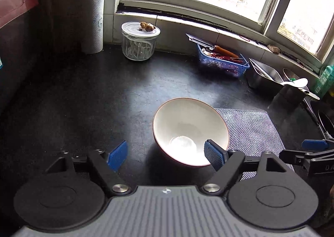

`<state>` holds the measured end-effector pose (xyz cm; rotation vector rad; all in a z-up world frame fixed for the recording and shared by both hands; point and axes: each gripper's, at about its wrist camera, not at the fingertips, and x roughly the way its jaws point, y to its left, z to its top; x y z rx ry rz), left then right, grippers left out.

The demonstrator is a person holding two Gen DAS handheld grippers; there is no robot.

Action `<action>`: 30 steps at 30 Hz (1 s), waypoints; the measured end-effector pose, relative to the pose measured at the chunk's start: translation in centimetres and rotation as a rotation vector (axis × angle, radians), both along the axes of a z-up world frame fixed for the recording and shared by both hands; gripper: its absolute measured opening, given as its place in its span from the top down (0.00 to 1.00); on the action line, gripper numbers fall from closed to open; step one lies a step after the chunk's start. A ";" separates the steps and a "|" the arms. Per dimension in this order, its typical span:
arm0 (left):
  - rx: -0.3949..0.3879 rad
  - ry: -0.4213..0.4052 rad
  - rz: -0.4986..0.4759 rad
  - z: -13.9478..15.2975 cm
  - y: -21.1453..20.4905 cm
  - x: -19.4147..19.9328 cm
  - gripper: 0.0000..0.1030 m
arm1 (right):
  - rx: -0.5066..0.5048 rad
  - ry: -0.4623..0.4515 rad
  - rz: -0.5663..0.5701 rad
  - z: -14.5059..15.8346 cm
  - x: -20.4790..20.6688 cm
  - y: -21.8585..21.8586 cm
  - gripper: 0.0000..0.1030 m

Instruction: Clean bowl

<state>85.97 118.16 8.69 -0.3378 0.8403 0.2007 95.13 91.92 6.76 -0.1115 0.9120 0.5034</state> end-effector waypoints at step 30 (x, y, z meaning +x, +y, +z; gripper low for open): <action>-0.194 0.058 0.053 -4.3 3.2 3.8 0.67 | -0.136 0.019 0.235 -6.0 4.2 2.2 0.54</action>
